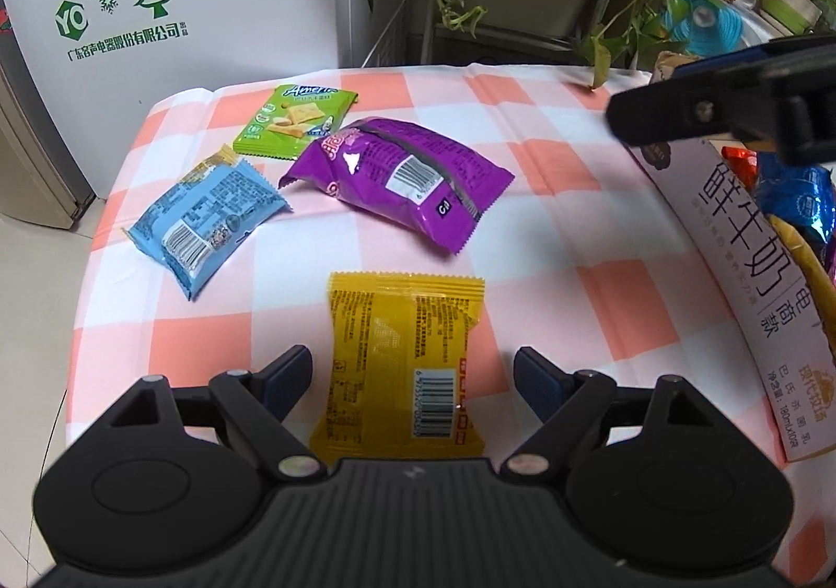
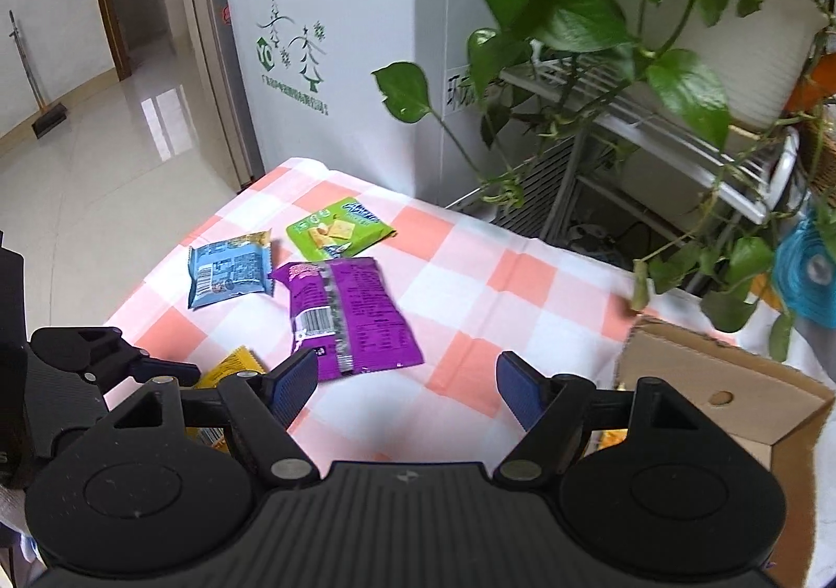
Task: Organize snacks
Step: 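Close the left tool on the yellow bag while the right tool closes on the purple bag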
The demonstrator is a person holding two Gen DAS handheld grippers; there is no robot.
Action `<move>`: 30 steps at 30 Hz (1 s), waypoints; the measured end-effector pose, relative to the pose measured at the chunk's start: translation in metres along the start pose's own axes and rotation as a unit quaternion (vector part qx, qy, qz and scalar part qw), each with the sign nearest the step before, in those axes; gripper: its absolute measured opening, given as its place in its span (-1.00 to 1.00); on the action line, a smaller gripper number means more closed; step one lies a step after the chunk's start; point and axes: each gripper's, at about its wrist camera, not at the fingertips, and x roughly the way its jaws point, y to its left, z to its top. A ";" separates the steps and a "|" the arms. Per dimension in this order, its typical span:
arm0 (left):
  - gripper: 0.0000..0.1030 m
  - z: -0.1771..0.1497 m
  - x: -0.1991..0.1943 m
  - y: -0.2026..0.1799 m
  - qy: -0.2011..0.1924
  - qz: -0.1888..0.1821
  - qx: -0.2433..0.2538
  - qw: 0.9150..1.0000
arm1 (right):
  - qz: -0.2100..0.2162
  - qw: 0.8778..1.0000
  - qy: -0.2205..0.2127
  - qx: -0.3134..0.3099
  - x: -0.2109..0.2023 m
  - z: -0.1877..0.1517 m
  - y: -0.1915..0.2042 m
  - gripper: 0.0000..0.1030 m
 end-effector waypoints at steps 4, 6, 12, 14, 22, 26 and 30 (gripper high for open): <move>0.56 0.001 0.002 -0.001 -0.003 -0.001 0.001 1.000 | 0.009 1.000 0.005 0.005 0.010 0.001 0.004 0.59; 0.42 0.001 0.004 -0.001 0.000 0.000 0.001 1.000 | 0.011 1.000 0.009 0.012 0.017 0.001 0.004 0.59; 0.00 0.003 -0.001 0.005 -0.003 0.006 -0.008 1.000 | 0.025 0.999 0.017 0.027 0.035 0.001 0.008 0.61; -0.01 0.004 -0.003 0.010 -0.001 0.004 -0.017 1.000 | 0.029 0.999 0.019 0.028 0.042 0.001 0.010 0.61; -0.03 0.002 -0.012 0.022 0.003 0.019 -0.031 0.999 | 0.041 0.998 0.020 0.041 0.069 0.005 0.010 0.63; -0.03 0.002 -0.016 0.028 0.000 0.033 -0.036 0.999 | 0.042 0.998 0.020 0.046 0.080 0.007 0.010 0.65; -0.03 0.002 -0.016 0.033 0.003 0.041 -0.048 0.998 | 0.049 0.998 0.017 0.036 0.090 0.009 0.013 0.70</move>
